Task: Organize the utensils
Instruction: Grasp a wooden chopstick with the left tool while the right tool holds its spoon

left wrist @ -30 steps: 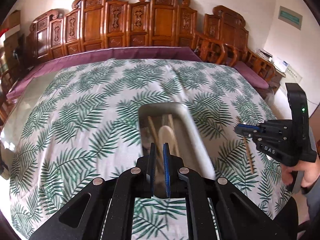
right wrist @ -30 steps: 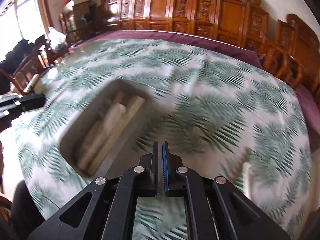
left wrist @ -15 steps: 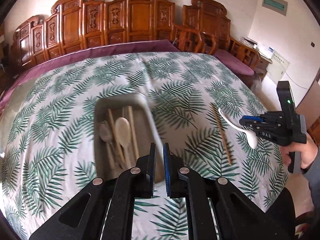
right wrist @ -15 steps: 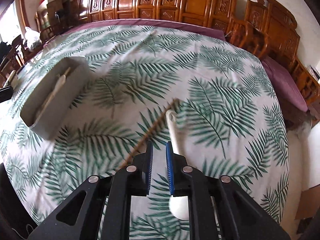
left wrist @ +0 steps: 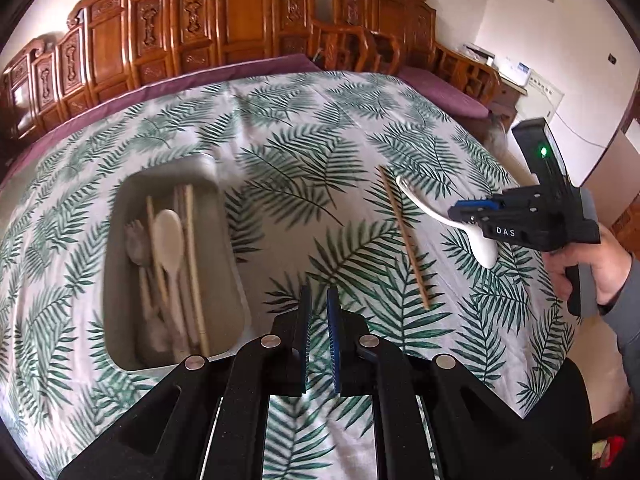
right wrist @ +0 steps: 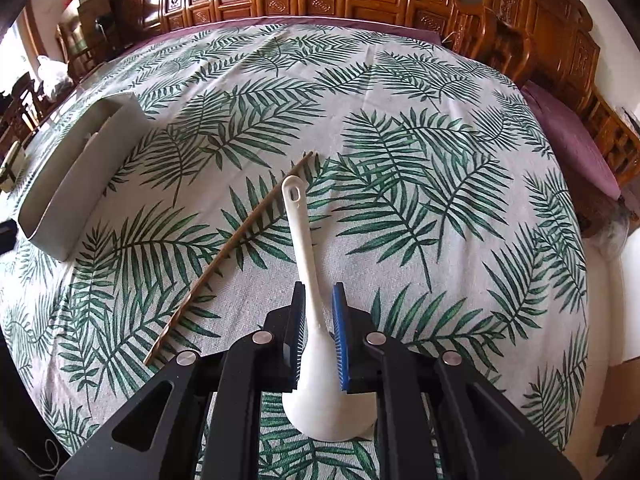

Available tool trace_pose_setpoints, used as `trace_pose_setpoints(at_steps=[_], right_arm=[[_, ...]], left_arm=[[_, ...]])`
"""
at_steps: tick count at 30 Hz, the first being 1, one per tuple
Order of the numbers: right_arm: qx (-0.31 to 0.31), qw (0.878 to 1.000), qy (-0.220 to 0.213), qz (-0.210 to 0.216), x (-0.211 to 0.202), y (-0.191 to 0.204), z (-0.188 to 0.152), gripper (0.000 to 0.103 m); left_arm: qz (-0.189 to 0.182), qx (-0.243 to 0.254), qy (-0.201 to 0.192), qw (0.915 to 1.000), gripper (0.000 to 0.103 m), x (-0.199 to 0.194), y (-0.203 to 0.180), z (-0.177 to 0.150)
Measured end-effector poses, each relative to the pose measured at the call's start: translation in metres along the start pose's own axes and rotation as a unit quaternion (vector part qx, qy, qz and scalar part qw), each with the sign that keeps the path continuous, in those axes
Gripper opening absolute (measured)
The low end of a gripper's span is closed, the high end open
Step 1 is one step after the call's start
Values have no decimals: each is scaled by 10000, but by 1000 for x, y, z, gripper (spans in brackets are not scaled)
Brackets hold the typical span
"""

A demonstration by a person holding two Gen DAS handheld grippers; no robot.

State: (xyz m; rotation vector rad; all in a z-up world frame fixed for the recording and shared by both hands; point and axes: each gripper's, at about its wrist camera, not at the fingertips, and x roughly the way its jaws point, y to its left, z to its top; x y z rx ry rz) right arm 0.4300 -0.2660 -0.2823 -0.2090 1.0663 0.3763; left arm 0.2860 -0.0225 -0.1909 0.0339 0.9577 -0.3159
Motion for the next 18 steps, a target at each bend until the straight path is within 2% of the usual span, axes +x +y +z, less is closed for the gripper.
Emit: trace_pose_setpoints(at_steps=[2,7,12,18], right_arm=[[-33,10000,20,47,2,0,0,25],[-159,9996,221,112,15,0,-4,25],[-319,9992,208,83,14,1,-8,24],[-313,9990,316,44,10,-7,-12,12]], left_arm=[[-16,5,53,10000,7,8,-5,1],[-60,118,206,9997,7,29,-21,4],[-100,207,311,9993,7,44,-34,8],[-136,284,401,9987,7,61,-47,14]])
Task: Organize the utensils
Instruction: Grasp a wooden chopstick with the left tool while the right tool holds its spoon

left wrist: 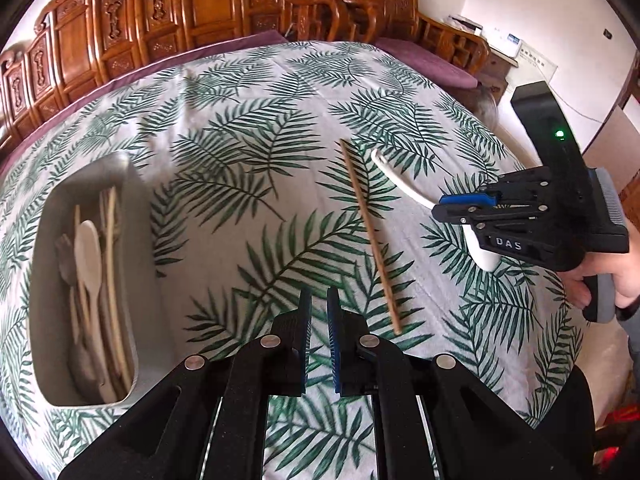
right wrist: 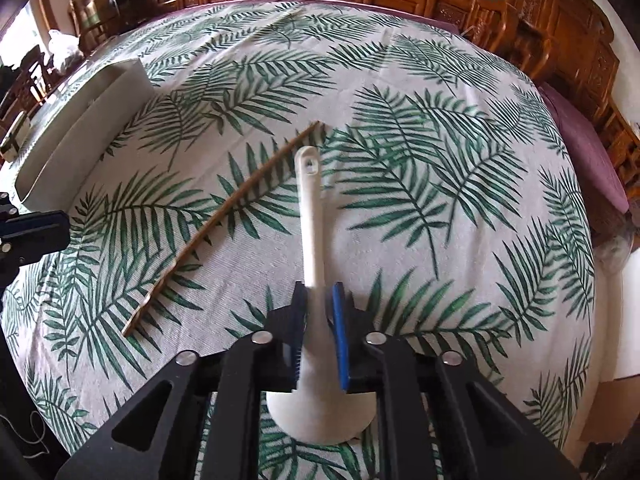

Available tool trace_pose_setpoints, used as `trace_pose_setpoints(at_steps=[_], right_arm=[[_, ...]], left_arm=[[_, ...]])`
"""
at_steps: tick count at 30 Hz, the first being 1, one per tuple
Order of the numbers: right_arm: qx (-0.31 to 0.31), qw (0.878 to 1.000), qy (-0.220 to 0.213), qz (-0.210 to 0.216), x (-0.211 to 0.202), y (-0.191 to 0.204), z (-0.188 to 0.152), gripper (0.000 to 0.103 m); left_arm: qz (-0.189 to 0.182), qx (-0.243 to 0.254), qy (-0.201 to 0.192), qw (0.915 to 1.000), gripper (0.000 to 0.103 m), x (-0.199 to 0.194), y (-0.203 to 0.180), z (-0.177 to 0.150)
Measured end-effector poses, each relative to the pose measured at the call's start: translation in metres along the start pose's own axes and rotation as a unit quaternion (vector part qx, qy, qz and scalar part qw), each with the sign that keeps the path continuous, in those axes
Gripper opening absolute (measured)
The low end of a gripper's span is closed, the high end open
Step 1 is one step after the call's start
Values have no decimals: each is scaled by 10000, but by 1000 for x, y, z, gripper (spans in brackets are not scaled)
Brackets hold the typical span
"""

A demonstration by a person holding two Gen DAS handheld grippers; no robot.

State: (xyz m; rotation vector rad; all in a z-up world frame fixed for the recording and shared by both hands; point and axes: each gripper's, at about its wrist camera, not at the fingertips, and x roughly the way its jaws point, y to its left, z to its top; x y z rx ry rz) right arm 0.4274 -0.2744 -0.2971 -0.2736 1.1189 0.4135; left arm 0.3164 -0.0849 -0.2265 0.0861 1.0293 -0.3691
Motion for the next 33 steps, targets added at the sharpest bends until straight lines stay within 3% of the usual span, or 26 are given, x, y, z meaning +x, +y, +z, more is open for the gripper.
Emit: trace_pose_setpoints(at_steps=[6,10,33], right_arm=[[136,9997,-166,100,-1,-4,-5,12],[285,9991,-209,212,-2,-9,-6,12],[318,9989,-300,141,-15,-17,-13,11]], left_arm=[[-26,67,101,9999,8,20,-12,12],[21,164,172,9997,18,33,-18,19],[14,277,365,9989,19,79,-46,51]])
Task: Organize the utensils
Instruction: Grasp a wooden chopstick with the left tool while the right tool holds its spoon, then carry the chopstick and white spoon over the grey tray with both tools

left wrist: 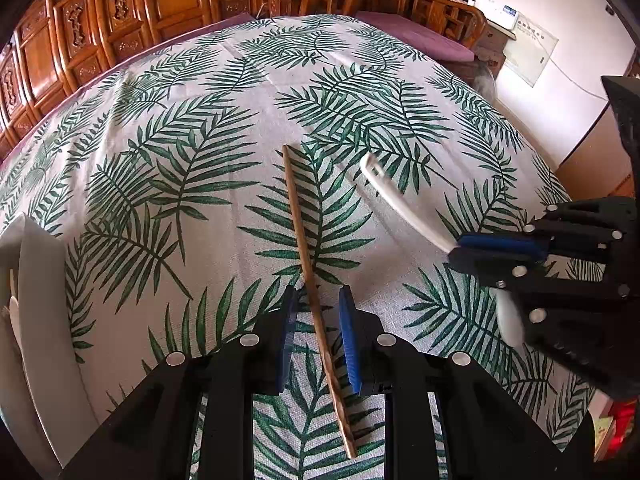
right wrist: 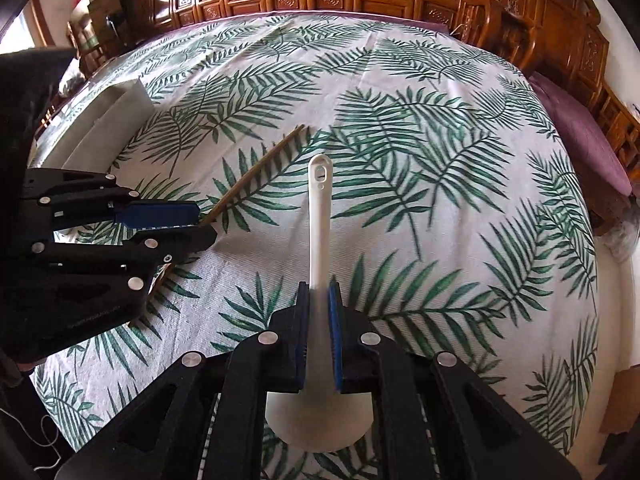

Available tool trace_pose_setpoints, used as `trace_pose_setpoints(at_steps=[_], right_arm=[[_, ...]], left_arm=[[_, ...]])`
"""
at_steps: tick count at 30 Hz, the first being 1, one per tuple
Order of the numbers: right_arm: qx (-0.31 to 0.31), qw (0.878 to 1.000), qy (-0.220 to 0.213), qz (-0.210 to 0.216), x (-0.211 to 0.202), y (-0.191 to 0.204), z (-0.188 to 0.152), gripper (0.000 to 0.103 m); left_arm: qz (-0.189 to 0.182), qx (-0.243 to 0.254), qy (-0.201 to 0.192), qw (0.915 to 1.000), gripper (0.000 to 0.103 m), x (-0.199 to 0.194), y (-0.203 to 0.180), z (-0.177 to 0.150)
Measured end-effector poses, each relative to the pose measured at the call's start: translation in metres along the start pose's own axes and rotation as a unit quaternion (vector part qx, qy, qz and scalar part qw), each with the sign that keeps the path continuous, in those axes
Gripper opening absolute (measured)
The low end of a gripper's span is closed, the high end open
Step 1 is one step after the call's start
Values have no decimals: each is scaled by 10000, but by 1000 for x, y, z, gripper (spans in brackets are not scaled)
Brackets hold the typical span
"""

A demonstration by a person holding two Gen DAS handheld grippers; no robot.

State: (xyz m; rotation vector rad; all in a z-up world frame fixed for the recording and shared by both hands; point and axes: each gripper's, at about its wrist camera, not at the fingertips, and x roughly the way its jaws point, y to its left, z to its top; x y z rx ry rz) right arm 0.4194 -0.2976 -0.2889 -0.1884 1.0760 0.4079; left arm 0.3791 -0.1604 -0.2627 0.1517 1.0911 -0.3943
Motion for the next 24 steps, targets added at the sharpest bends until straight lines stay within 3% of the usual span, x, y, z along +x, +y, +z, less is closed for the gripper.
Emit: trace_pose_setpoints(at_steps=[6,7,8,16,24], right_arm=[[42,9999,-137,-13,-15,-2,0,11],[32,9999,-145,-18,-16,-1,1,11],[19,9999,-157,-27,-18,1,1,11],[21,9997,-244,-25,-30,9,3,11],[-58,9993,-353,-44,-48,27,8,11]], left_arm=[[21,33,-60,10000,17,2,-3,1],[43,43,-68,10000,8,3,-4,2],[55,57,-69,9999,6,3,-4,2],[-101,-28,-95,9999,4,-8,2,-3],[-48,-96,-410,9991,4,-53,11,-12]])
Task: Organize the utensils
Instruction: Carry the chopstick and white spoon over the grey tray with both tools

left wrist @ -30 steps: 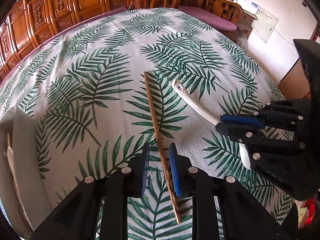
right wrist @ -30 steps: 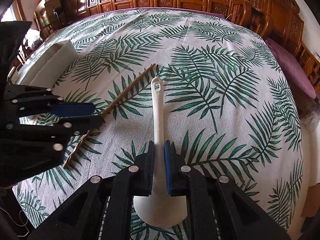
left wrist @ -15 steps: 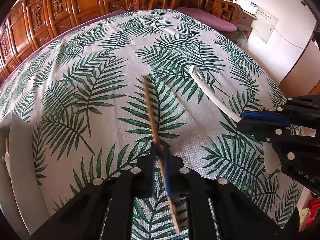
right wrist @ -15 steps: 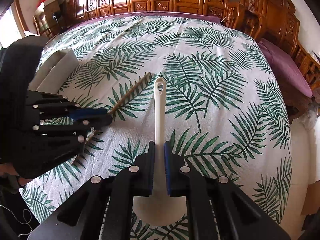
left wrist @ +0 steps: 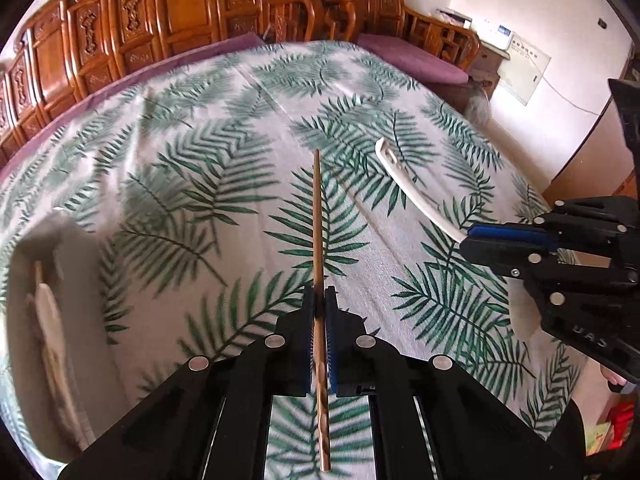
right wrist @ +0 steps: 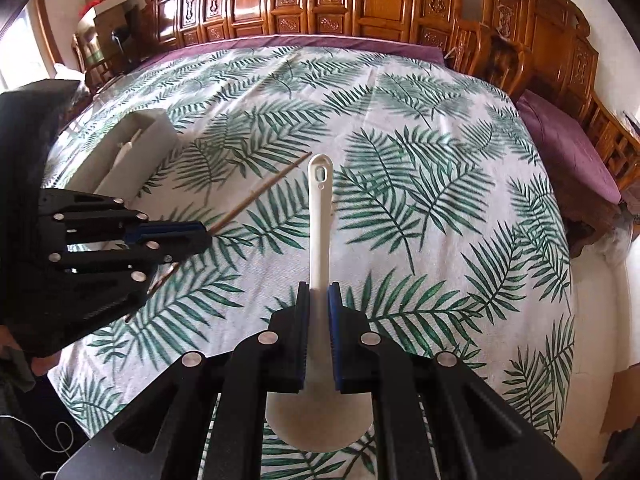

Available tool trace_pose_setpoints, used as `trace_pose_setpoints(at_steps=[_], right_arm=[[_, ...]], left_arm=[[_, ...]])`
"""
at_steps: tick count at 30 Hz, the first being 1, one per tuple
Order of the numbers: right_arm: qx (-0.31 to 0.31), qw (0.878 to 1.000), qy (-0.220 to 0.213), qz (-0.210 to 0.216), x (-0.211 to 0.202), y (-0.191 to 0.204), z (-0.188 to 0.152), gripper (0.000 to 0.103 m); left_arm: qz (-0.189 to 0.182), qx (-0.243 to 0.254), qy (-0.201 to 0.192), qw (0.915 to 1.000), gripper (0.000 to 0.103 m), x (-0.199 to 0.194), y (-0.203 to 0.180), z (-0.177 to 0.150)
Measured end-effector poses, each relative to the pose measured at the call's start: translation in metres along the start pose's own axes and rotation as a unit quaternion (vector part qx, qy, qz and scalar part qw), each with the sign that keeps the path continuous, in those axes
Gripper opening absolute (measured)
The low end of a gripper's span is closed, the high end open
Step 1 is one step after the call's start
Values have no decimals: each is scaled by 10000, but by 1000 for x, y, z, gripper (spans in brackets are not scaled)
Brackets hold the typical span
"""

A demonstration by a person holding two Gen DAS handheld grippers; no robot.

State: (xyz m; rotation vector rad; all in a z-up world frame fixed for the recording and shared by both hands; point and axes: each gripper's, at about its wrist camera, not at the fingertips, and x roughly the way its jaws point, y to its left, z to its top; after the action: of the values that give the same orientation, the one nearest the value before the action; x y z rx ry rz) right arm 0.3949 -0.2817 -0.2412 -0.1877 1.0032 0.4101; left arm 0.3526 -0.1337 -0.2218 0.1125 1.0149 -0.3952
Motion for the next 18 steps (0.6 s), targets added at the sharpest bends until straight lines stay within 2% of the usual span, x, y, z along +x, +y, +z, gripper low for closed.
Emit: trace_pose_setpoints(at_steps=[9,18], right_arm=[[-135,9997,-212,34,-29,32,14,11],[-385,9987,-282,155,-30,77,35,11]], left_arm=[[186,-146,-369,9990,4,-58,24,-7],[427,-463,-567,9964,4,-95,77,-23]])
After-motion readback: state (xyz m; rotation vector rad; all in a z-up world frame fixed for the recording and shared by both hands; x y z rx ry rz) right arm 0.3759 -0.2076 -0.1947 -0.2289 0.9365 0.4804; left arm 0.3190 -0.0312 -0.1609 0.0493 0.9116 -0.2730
